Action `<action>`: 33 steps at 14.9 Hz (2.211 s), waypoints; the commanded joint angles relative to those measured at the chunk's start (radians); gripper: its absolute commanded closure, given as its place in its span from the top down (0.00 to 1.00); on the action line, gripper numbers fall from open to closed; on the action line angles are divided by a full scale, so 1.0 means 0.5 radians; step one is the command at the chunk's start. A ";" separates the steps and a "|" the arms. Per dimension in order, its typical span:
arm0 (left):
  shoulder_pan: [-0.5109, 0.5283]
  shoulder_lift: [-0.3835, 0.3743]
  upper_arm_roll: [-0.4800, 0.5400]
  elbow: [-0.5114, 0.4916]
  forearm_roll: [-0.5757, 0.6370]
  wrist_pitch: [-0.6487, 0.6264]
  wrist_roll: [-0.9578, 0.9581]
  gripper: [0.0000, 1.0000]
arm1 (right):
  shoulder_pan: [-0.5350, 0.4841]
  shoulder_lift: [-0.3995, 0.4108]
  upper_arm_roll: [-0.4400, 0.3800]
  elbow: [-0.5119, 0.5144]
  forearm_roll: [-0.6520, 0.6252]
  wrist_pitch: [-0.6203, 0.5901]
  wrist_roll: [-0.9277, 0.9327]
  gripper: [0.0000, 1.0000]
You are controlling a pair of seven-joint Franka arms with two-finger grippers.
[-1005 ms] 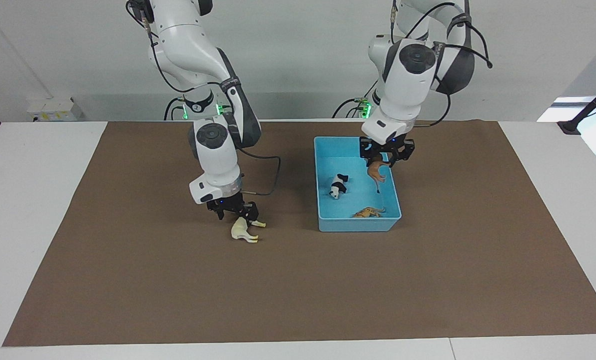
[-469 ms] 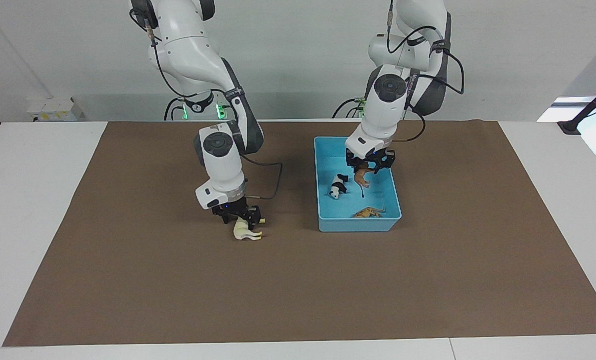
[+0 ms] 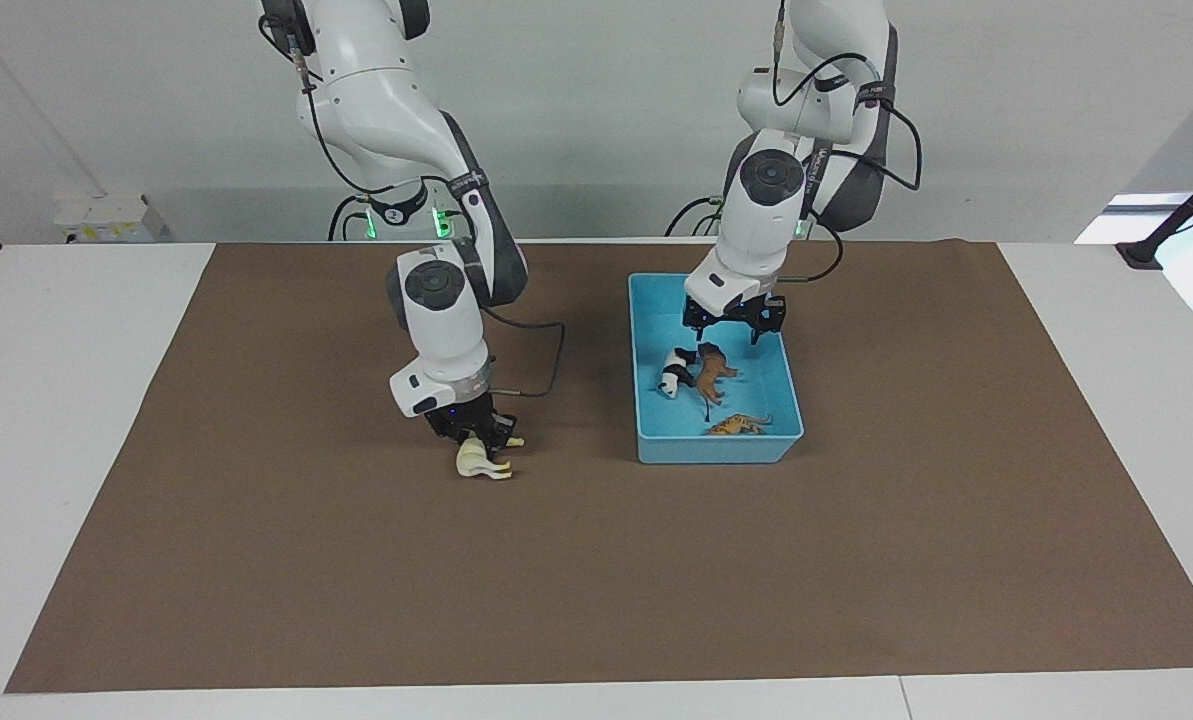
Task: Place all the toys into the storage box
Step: 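Place the brown horse in the box while the right gripper grasps the cream horse, then lower the cream horse into the box with the right gripper and release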
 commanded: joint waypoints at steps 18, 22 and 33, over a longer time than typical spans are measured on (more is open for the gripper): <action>0.927 0.058 -0.151 1.189 -0.047 -1.105 0.322 1.00 | 0.840 0.336 0.040 1.390 0.098 -1.007 0.988 0.00; 0.931 0.048 -0.163 1.192 -0.044 -1.101 0.360 1.00 | 0.917 0.492 0.040 1.384 0.064 -0.829 1.075 0.00; 0.930 -0.055 -0.148 0.988 -0.031 -1.028 0.366 1.00 | 0.911 0.539 0.028 1.491 0.076 -1.076 1.237 1.00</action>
